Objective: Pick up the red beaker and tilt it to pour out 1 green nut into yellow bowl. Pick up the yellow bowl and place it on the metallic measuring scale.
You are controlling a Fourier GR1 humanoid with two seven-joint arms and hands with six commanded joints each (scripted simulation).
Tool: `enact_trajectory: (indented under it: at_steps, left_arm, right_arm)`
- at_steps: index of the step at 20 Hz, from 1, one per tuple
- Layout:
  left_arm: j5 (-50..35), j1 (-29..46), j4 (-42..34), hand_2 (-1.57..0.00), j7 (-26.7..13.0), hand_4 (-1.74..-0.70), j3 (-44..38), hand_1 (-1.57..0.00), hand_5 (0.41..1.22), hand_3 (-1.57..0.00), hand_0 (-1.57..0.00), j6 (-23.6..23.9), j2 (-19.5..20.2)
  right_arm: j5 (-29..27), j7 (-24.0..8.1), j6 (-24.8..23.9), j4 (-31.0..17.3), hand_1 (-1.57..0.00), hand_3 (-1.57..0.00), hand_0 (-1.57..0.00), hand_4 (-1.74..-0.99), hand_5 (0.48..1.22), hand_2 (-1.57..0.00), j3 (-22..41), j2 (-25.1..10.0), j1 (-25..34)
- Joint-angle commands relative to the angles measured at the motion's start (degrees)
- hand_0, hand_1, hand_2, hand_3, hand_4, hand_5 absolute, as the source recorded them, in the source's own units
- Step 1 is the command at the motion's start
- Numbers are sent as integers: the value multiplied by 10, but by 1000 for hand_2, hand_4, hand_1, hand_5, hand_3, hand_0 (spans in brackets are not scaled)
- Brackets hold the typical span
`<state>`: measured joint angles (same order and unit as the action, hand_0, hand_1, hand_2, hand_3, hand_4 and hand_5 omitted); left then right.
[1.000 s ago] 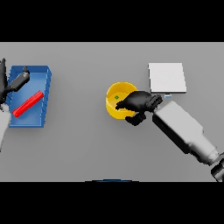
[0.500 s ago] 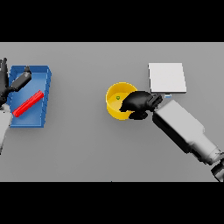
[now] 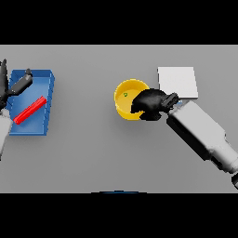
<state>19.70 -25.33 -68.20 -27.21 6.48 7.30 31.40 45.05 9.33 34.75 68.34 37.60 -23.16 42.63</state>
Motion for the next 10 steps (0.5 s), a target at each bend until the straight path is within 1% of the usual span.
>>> enact_trajectory:
  at_steps: [1,2,3,6,8,10]
  left_arm:
    - [2,-4,4,1,-5,-736,1,1,695,1,1,3,-2]
    - [0,0,4,1,-5,-734,-3,1,697,1,1,1,2]
    - [1,-4,6,1,-1,-738,0,1,696,1,1,1,-1]
    - [-1,-1,11,1,8,-736,-3,1,697,1,1,2,1]
    - [-5,3,2,1,9,-746,-5,1,697,1,1,-3,5]
    - [-2,5,-2,1,-5,-741,-3,1,702,1,1,-3,4]
  right_arm:
    - [-3,-5,5,9,-1560,-1252,-1561,-1737,1218,-1413,-4,-4,2]
    - [-5,1,4,18,-1563,-1242,-1563,-1738,1219,-1419,-8,-15,1]
    - [-2,-18,2,18,-1564,-1257,-1564,-1738,1219,-1414,-13,-11,9]
    - [-13,-32,3,36,-1568,-1266,-1568,-1740,1220,-1436,-32,-24,11]
    - [-20,-33,-1,41,-1569,-1376,-1569,-1740,1220,-1439,-41,-30,6]
    - [-28,-51,6,41,-1570,-1309,-1570,-1740,1220,-1472,-59,-37,13]
